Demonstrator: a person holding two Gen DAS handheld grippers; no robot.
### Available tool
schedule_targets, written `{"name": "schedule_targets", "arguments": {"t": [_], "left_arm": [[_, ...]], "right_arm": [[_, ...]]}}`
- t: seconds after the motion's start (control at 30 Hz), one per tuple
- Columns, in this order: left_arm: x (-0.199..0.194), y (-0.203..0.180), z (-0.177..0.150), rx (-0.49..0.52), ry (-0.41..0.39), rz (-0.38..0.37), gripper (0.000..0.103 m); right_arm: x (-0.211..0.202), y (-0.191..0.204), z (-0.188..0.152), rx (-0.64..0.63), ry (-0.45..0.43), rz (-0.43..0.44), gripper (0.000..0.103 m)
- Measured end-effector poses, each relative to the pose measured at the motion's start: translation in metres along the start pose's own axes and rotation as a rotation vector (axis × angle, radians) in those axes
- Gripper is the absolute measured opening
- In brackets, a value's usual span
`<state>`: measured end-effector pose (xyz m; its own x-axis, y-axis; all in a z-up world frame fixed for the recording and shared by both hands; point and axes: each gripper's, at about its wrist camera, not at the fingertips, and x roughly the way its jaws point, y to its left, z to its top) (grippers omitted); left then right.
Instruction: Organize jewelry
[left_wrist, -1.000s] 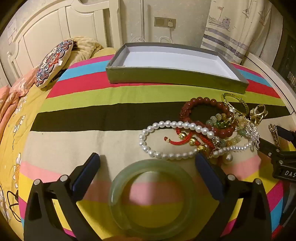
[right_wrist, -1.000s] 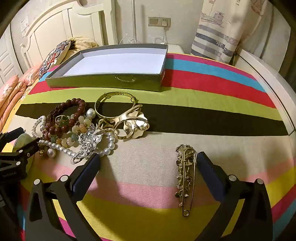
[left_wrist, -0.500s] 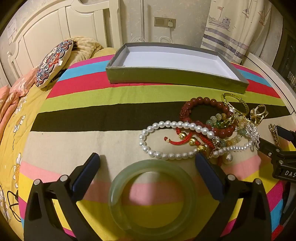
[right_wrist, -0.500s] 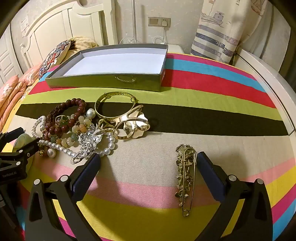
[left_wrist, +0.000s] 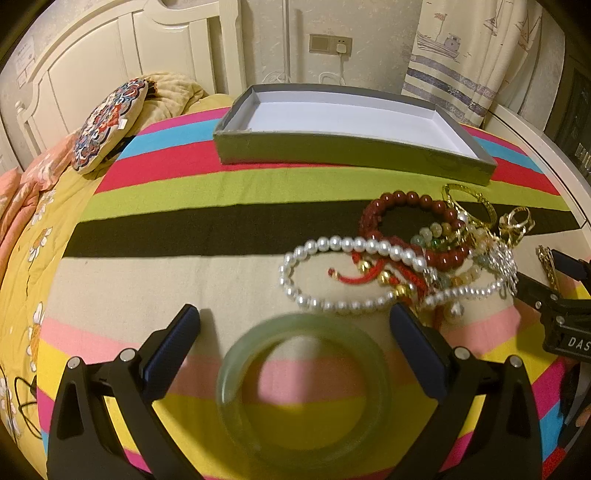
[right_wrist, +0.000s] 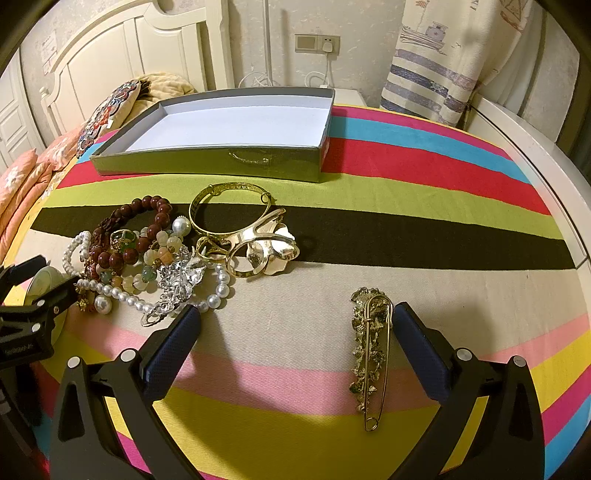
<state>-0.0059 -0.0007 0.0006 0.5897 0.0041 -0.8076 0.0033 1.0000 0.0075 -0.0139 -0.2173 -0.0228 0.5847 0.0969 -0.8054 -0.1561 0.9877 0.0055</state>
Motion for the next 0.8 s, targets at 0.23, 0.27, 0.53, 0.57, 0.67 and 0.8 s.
{"name": "schedule_targets", "arguments": {"t": [0.23, 0.27, 0.53, 0.57, 0.67, 0.8], "left_arm": [[-0.063, -0.005, -0.044, 0.033, -0.123, 0.050, 0.101], [-0.075, -0.007, -0.050, 0.031, -0.144, 0.050, 0.101], [-0.205, -0.034, -0.100, 0.019, -0.364, 0.070, 0.101], [-0.220, -0.038, -0.106, 0.020, -0.388, 0.073, 0.101], [-0.245, -0.049, -0.118, 0.033, -0.435, 0.090, 0.101], [-0.268, -0.055, -0.132, 0.047, -0.470, 0.084, 0.101]], "right_arm": [[-0.052, 0.003, -0.036, -0.027, -0.053, 0.109, 0.099], [-0.066, -0.001, -0.046, -0.026, -0.075, 0.118, 0.099], [-0.179, -0.004, -0.105, -0.059, -0.271, 0.127, 0.099], [-0.185, -0.003, -0.109, -0.065, -0.285, 0.125, 0.099], [-0.207, 0.002, -0.122, -0.084, -0.334, 0.107, 0.099], [-0.227, 0.007, -0.130, -0.104, -0.382, 0.102, 0.099]]}}
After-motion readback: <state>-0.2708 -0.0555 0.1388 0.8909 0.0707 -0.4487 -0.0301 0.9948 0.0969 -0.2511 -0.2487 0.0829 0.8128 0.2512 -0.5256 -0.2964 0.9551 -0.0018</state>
